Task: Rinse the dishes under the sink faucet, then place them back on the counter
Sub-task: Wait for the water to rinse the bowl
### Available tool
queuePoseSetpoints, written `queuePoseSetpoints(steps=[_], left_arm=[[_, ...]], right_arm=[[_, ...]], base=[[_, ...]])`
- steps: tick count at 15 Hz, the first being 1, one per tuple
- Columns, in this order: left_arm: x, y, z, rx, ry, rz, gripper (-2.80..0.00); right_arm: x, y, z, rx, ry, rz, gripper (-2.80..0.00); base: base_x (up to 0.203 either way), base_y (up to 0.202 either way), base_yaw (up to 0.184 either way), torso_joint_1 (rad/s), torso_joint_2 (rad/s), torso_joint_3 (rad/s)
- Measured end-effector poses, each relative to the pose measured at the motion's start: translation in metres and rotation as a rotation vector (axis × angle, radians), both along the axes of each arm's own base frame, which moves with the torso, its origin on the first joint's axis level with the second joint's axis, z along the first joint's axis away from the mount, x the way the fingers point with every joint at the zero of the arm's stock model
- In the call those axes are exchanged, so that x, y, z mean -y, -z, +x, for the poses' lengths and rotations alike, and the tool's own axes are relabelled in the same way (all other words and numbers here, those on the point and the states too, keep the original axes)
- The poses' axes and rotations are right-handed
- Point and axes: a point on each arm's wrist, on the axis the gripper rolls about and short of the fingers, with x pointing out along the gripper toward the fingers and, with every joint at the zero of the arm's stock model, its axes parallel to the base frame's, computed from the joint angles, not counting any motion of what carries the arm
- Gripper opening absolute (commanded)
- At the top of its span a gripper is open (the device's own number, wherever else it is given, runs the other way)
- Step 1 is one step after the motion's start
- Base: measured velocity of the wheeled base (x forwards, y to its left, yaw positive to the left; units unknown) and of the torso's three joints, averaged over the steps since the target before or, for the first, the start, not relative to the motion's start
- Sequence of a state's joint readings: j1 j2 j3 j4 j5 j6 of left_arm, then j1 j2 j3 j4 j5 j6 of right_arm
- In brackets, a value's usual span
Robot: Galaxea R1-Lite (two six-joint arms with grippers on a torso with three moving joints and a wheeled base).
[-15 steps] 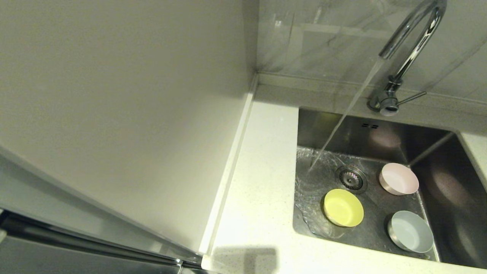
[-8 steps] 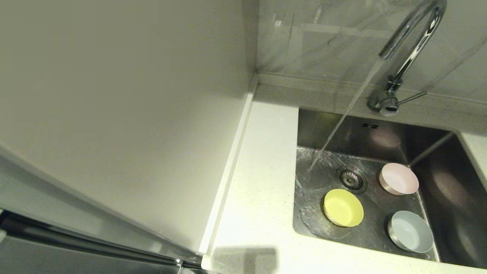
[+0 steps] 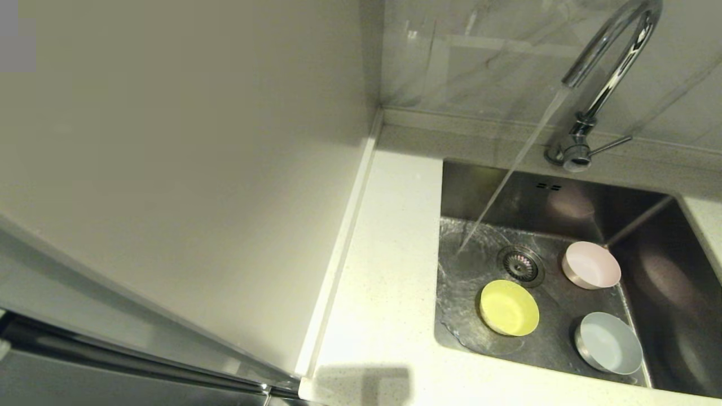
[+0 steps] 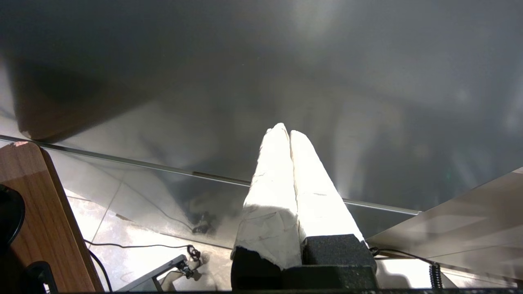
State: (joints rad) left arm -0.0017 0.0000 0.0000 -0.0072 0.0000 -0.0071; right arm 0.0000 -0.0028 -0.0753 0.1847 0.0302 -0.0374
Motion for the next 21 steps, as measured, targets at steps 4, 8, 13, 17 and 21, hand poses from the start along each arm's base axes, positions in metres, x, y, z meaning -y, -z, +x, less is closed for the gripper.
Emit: queuePoseSetpoints(steps=[4, 8, 13, 17, 21], left_arm=[[0.0, 0.0, 0.0, 0.0, 0.0, 0.0, -2.8], [0.0, 0.0, 0.0, 0.0, 0.0, 0.0, -2.8], [0.0, 0.0, 0.0, 0.0, 0.0, -0.001, -2.8], [0.0, 0.0, 0.0, 0.0, 0.0, 0.0, -2.8], [0.0, 0.0, 0.0, 0.0, 0.0, 0.0, -2.8]], right_arm=[[0.0, 0.0001, 0.0, -0.001, 0.0, 0.0, -2.8], [0.0, 0.0001, 0.0, -0.001, -0.001, 0.0, -2.8], [0.0, 0.0001, 0.0, -0.002, 0.0, 0.0, -2.8], [0.0, 0.0001, 0.0, -0.002, 0.0, 0.0, -2.8], [0.0, 0.0001, 0.0001, -0.002, 0.0, 0.0, -2.8]], base=[[0.0, 0.0, 0.0, 0.0, 0.0, 0.0], [0.0, 0.0, 0.0, 0.0, 0.0, 0.0], [0.0, 0.0, 0.0, 0.0, 0.0, 0.0], [0.0, 0.0, 0.0, 0.0, 0.0, 0.0], [0.0, 0.0, 0.0, 0.0, 0.0, 0.0]])
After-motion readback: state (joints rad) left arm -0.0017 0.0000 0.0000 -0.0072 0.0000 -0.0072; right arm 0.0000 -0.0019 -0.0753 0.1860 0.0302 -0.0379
